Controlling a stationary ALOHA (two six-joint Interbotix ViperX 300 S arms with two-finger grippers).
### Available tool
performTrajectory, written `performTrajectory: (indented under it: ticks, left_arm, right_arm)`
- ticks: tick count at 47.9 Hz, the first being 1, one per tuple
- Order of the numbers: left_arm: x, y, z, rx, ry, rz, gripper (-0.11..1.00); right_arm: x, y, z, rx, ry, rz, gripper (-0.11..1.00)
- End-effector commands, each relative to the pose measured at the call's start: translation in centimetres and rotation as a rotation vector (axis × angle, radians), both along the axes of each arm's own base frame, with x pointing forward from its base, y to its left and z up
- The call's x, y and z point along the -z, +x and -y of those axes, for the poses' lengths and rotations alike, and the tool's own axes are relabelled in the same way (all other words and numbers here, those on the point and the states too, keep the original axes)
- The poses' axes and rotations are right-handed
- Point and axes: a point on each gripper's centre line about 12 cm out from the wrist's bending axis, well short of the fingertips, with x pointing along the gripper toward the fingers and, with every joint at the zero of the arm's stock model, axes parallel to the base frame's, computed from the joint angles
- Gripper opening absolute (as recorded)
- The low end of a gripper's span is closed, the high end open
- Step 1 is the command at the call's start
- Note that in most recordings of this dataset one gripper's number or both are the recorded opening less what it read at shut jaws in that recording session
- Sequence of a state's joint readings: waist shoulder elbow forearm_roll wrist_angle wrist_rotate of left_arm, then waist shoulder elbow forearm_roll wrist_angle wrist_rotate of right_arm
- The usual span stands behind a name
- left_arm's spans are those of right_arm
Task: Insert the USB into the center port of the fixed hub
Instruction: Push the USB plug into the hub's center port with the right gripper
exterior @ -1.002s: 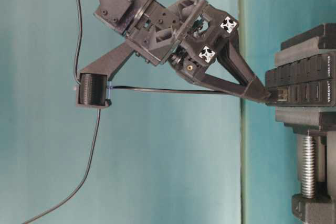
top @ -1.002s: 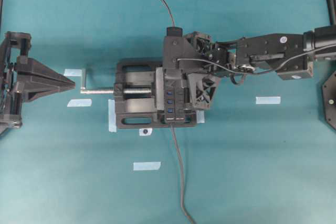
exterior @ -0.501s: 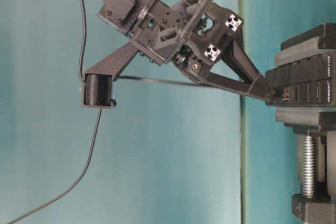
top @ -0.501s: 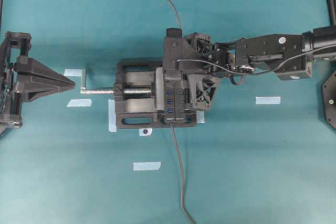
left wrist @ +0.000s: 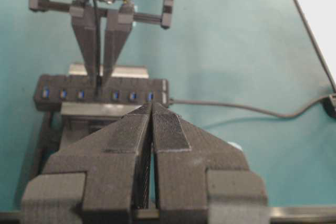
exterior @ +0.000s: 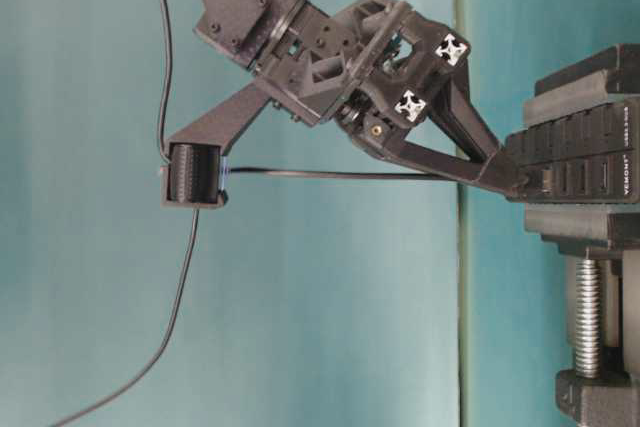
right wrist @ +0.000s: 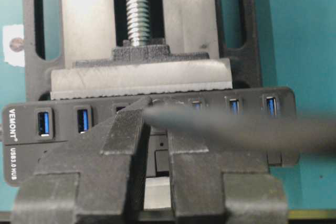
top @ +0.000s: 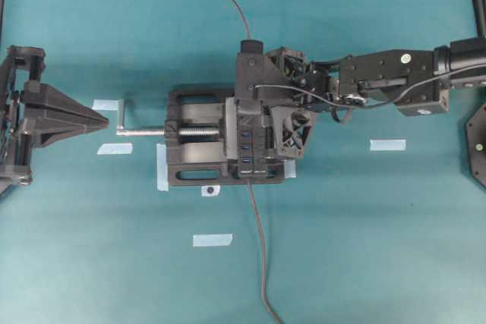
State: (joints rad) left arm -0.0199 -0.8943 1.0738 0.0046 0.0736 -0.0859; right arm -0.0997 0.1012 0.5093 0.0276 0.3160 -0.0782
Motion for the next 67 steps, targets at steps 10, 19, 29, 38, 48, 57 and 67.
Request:
performTrajectory:
  ticks: [10,19,29,38,48,57,67]
  left_arm:
    - [-0.6,0.2,0.1,0.003,0.000,0.020,0.00]
    - [-0.6,0.2,0.1,0.003,0.000,0.020,0.00]
    - [-0.5,0.2,0.1,0.003,0.000,0.018,0.00]
    - [-0.5,0.2,0.0,0.001,0.000,0.018,0.00]
    - [-0.5,0.2,0.1,0.003,0.000,0.017,0.00]
    - [-0.4,0.2,0.1,0.003,-0.002,0.015,0.00]
    - [-0.4,0.2,0.1,0.003,-0.002,0.015,0.00]
  right_arm:
    - [0.7,-0.2,-0.1,0.004,0.008,-0.029,0.08]
    - [1.4,-0.2,-0.1,0.004,0.010,-0.048,0.08]
    - [2.1,-0.4,0.0,0.007,0.012,-0.068,0.08]
    - [2.2,-0.5,-0.1,0.006,0.012,-0.073,0.08]
    - [2.4,-0.5,-0.1,0.007,0.014,-0.080,0.08]
    - [1.9,-0.3,0.0,0.007,0.012,-0.064,0.08]
    - [1.2,-0.1,0.1,0.013,0.012,-0.042,0.09]
